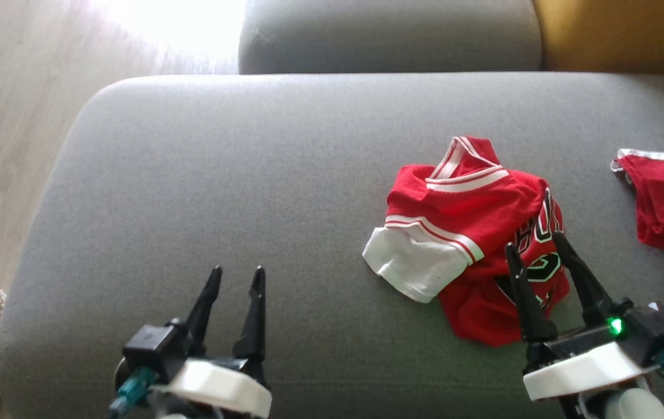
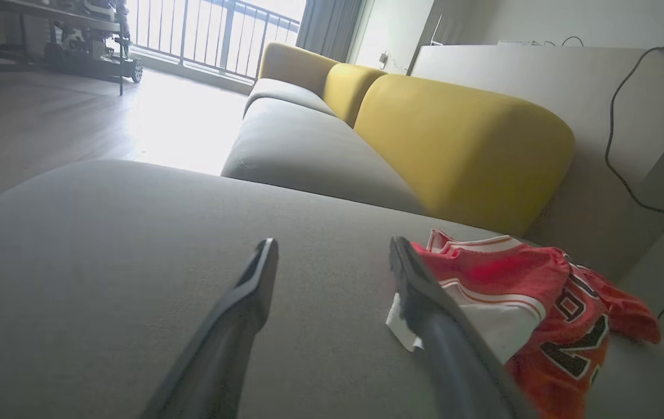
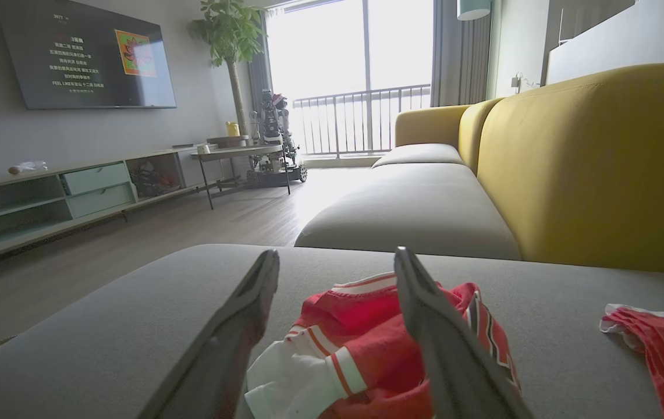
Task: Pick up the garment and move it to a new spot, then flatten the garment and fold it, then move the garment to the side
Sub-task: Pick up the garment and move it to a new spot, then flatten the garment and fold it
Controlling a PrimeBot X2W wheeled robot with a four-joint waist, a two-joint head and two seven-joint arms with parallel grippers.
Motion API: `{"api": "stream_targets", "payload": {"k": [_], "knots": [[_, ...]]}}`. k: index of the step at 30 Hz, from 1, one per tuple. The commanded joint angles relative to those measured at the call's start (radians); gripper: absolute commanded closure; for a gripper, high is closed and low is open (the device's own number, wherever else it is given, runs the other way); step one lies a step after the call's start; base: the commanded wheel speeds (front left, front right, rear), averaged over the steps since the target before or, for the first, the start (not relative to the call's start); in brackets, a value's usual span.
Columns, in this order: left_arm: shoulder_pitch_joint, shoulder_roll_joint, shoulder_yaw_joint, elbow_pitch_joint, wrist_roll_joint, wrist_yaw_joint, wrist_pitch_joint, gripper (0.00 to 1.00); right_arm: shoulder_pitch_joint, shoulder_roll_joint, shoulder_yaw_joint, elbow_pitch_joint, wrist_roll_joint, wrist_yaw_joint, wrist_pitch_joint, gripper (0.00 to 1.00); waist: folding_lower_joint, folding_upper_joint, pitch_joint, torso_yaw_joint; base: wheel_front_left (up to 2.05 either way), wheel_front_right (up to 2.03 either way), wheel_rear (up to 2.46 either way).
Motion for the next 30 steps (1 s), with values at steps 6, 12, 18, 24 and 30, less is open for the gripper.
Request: {"api": "stream_targets", "payload": {"k": [6, 12, 18, 24, 30], "knots": [[0.030, -0.016, 0.084, -0.059, 0.073, -0.018, -0.005, 0.00, 0.001, -0.007, 0.008, -0.025, 0.002, 0.000, -0.009, 0.00, 0.0001, -0.0001, -0.022, 0.001, 0.00, 0.00, 0.00], [0.043, -0.024, 0.097, -0.064, 0.101, -0.031, -0.005, 0.00, 0.010, -0.007, 0.005, -0.024, 0.000, 0.000, -0.009, 0.00, 0.0001, -0.0001, -0.026, 0.004, 0.00, 0.00, 0.00], [0.050, -0.028, 0.103, -0.062, 0.113, -0.041, -0.005, 0.00, 0.013, -0.007, 0.006, -0.024, 0.002, 0.000, -0.009, 0.00, 0.0001, -0.0001, -0.027, 0.003, 0.00, 0.00, 0.00], [0.041, -0.029, 0.095, -0.044, 0.103, -0.057, -0.005, 0.00, 0.008, -0.007, 0.010, -0.022, 0.003, 0.000, -0.009, 0.00, 0.0001, -0.0001, -0.018, -0.007, 0.00, 0.00, 0.00], [-0.065, -0.029, 0.032, -0.002, 0.034, -0.086, -0.005, 0.00, -0.005, -0.007, 0.013, -0.028, -0.009, 0.000, -0.009, 0.00, 0.0001, -0.0001, 0.017, -0.039, 0.00, 0.00, 0.00]]}}
